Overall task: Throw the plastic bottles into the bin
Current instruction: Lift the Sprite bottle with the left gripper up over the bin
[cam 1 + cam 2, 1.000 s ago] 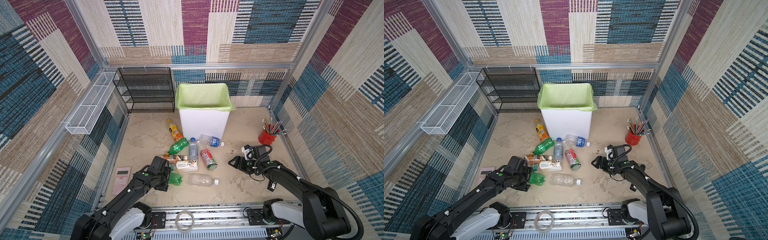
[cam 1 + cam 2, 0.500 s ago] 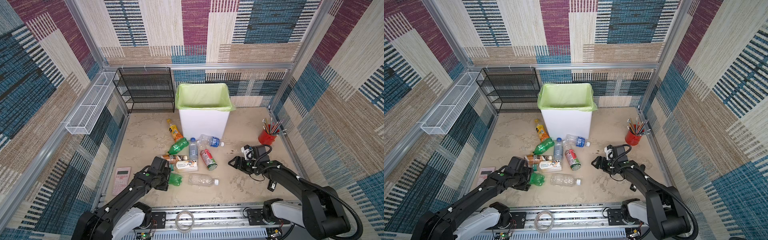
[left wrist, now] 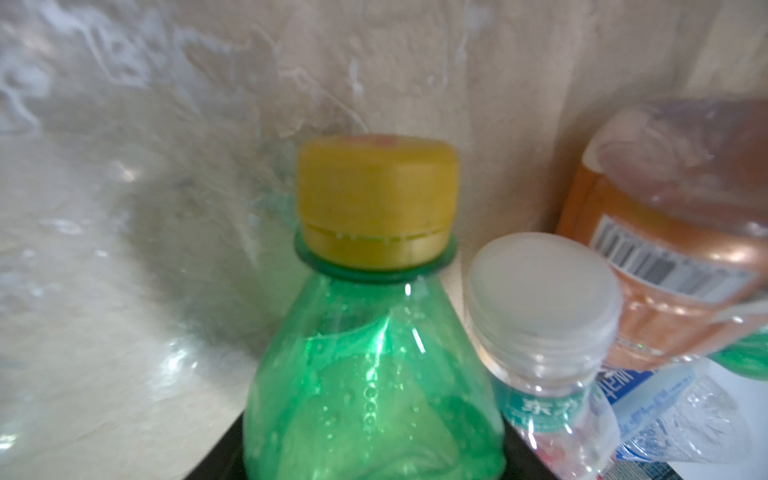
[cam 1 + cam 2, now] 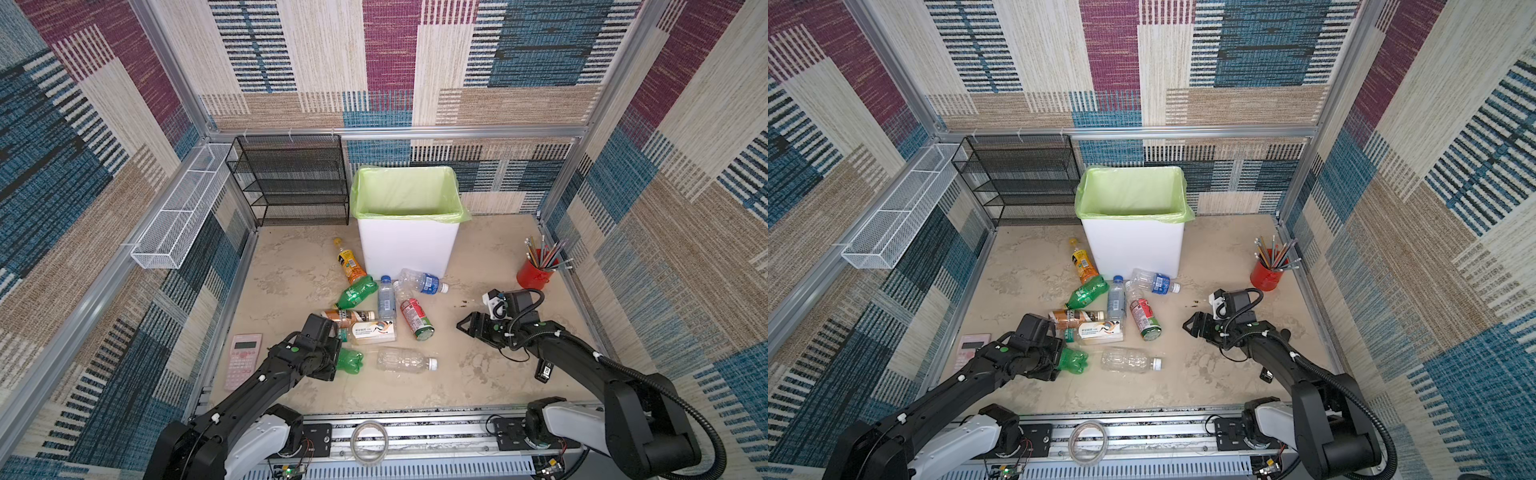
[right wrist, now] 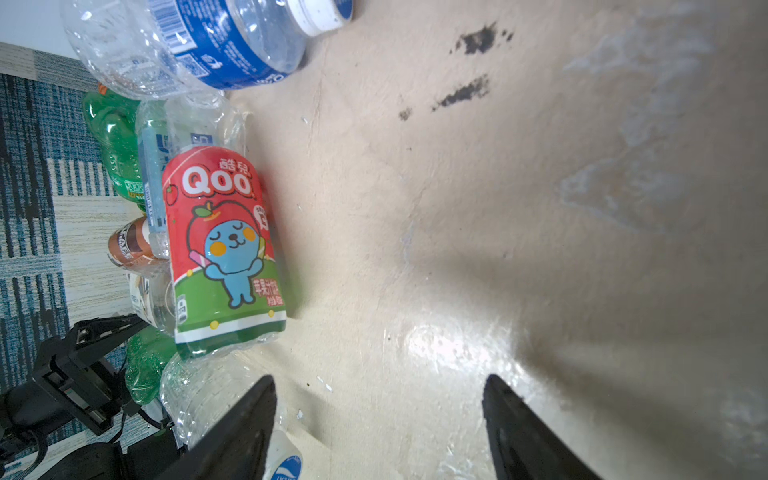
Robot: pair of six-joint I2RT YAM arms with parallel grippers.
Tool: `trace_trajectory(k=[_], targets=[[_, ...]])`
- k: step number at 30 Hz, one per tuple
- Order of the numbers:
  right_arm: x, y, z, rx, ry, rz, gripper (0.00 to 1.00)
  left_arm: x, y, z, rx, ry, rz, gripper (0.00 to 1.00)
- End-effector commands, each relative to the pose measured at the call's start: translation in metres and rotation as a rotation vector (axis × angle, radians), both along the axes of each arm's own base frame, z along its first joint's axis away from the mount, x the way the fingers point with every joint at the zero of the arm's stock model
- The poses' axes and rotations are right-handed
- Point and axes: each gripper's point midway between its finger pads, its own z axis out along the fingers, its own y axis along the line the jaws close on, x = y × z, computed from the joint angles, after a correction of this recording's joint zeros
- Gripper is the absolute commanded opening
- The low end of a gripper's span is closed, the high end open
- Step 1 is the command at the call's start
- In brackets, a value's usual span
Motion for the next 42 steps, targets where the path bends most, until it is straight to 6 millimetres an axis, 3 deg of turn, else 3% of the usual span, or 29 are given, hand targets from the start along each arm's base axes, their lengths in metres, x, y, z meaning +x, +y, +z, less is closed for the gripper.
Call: trace_trajectory(k=[1, 9, 15, 19, 27, 29, 34, 42], targets=[[0.007, 0.001, 0.006, -0.002, -0.039, 0.007, 0.8, -0.001, 0.008, 0.008, 0.061, -0.016, -0.043, 0.62], [0.012, 0.003, 0.01, 0.006, -0.051, 0.01, 0.79, 0.0, 0.017, 0.051, 0.169, -0.109, -0.204, 0.57], [0.018, 0.005, 0.012, 0.003, -0.056, 0.021, 0.79, 0.02, 0.011, 0.1, 0.251, -0.338, -0.388, 0.56], [0.023, 0.006, 0.016, 0.003, -0.062, 0.033, 0.79, 0.037, 0.002, 0.139, 0.285, -0.553, -0.477, 0.56], [0.027, 0.008, 0.019, 0.003, -0.062, 0.046, 0.79, 0.072, -0.04, 0.228, 0.3, -0.9, -0.688, 0.57], [0.028, 0.008, 0.02, 0.003, -0.064, 0.047, 0.79, 0.083, -0.048, 0.257, 0.309, -0.971, -0.705, 0.58], [0.03, 0.008, 0.022, 0.004, -0.07, 0.04, 0.79, 0.128, -0.075, 0.35, 0.309, -1.22, -0.693, 0.59], [0.028, 0.006, 0.028, 0.001, -0.083, 0.029, 0.79, 0.245, -0.144, 0.521, 0.273, -1.617, -0.671, 0.7]])
